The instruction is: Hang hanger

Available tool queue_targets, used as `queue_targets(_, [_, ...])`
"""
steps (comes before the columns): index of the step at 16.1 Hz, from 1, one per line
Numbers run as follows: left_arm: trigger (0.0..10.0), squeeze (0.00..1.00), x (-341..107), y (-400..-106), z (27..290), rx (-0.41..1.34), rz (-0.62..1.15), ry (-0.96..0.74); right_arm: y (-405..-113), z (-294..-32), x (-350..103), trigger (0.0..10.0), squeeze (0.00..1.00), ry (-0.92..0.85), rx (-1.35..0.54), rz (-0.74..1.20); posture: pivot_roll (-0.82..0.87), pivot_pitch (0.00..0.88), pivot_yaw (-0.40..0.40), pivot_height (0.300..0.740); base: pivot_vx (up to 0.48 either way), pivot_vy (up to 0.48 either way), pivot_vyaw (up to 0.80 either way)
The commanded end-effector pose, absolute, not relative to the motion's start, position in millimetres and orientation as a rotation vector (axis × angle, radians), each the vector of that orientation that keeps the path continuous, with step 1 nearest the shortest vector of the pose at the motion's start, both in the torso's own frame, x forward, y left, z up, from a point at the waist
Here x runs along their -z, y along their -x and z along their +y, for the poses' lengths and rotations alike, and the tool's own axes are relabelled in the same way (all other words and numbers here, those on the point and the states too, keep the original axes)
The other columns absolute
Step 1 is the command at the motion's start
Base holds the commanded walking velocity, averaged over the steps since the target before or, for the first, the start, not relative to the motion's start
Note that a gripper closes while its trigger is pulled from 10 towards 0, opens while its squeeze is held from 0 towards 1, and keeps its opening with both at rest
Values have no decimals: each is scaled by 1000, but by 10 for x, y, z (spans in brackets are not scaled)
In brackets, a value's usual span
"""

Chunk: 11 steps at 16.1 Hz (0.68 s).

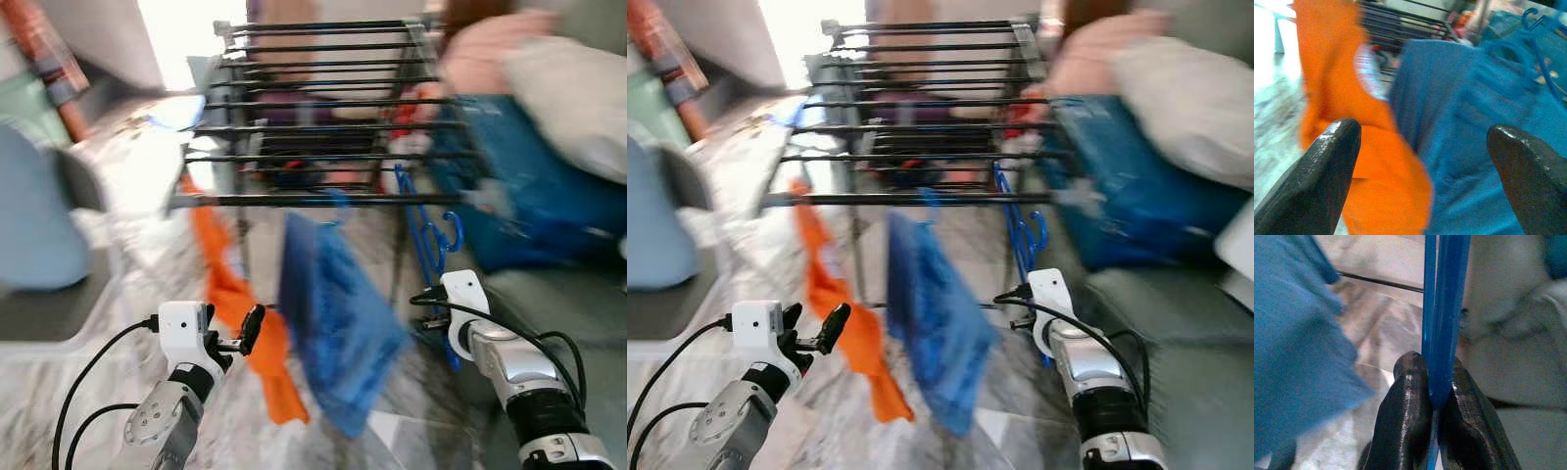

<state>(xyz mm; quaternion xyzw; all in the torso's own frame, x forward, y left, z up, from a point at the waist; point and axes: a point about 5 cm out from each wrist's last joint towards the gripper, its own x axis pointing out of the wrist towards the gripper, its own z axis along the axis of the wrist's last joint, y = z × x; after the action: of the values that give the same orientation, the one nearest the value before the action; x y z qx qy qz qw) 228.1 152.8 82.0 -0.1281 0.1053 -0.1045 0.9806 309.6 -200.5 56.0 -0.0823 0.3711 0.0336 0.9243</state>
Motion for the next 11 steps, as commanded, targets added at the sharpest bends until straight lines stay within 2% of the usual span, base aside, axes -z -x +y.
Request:
queue_targets(1, [10000,0,-841,-2286,1560,210,207,251,-3112,-1946,-612,10000,0,161,-93,743,-46,0,26,740,311,364,0])
queue_targets(4, [10000,0,-833,-2279,1533,222,210,247,-3073,-1944,-616,10000,0,136,-77,759,-46,0,26,740,334,325,0])
queue_targets(9, [10000,0,-809,-2294,1491,241,226,240,-3050,-2055,-606,10000,0,96,48,777,-51,0,27,740,327,0,0])
queue_targets(11, [10000,0,-800,-2296,1478,243,230,248,-3035,-2118,-598,10000,0,87,120,786,-50,0,25,740,0,0,0])
